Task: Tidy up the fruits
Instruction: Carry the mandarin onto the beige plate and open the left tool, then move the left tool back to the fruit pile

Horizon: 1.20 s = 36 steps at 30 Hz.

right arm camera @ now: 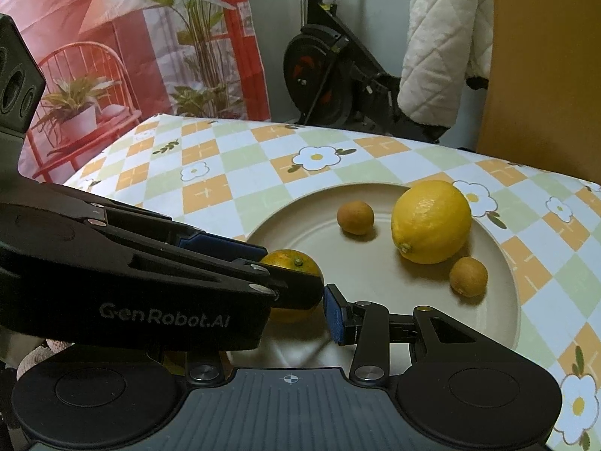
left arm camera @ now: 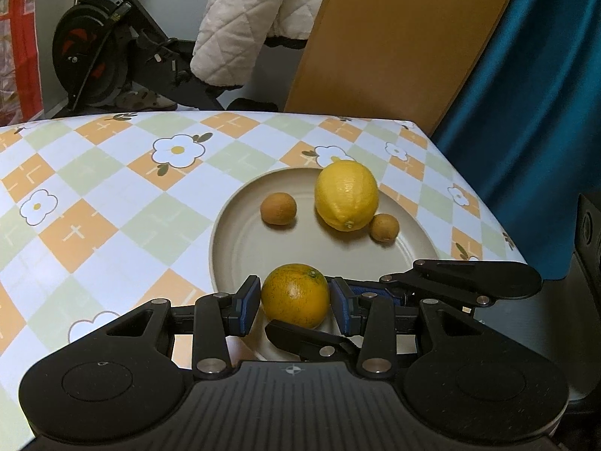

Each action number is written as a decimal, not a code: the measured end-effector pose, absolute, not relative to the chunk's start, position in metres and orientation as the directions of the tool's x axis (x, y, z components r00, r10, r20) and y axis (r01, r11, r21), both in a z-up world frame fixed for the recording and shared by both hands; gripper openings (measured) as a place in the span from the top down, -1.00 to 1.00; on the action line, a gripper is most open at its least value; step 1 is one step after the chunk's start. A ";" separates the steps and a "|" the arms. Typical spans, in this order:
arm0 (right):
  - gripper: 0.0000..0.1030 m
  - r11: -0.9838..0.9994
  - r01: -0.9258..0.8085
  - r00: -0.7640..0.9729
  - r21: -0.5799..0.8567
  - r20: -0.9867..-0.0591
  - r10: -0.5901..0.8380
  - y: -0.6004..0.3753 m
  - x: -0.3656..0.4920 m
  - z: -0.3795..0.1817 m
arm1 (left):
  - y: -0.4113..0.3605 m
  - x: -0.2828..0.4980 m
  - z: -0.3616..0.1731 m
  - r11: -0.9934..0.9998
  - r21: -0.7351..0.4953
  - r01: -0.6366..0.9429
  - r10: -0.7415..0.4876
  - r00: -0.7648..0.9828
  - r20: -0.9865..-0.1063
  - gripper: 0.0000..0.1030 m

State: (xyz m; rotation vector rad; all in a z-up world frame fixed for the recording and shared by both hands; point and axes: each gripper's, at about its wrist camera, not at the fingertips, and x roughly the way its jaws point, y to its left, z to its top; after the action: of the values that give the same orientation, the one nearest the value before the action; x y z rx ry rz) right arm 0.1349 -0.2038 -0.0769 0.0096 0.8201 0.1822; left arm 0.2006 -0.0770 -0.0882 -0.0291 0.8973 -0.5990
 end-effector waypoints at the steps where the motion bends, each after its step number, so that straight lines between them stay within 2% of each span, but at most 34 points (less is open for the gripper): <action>1: 0.26 0.984 -0.159 0.665 0.080 -0.728 0.167 -0.204 0.136 -0.078 | -0.076 0.202 -0.089 0.838 -0.270 0.474 -0.501 0.471 -0.726 0.16; 11: 0.26 0.983 -0.171 0.667 0.072 -0.726 0.169 -0.197 0.157 -0.079 | -0.067 0.214 -0.088 0.859 -0.263 0.439 -0.479 0.506 -0.718 0.16; 18: 0.17 0.990 -0.125 0.700 0.060 -0.702 0.131 -0.201 0.156 -0.063 | -0.061 0.207 -0.062 0.869 -0.218 0.444 -0.461 0.569 -0.681 0.14; 26: 0.15 0.996 -0.074 0.736 0.057 -0.671 0.093 -0.206 0.125 -0.045 | -0.053 0.179 -0.040 0.886 -0.161 0.436 -0.428 0.631 -0.648 0.13; 31: 0.15 0.994 -0.024 0.750 0.102 -0.656 0.086 -0.211 0.099 -0.043 | -0.040 0.161 -0.031 0.907 -0.125 0.402 -0.384 0.666 -0.640 0.12; 36: 0.14 0.993 -0.014 0.749 0.115 -0.657 0.087 -0.211 0.081 -0.043 | -0.035 0.142 -0.027 0.922 -0.085 0.378 -0.346 0.706 -0.618 0.05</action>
State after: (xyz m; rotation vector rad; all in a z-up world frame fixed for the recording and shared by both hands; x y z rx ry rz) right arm 0.0807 -0.2114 -0.0434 0.1054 0.7232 0.0555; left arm 0.1420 -0.0351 -0.0273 0.0492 0.6762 -0.4026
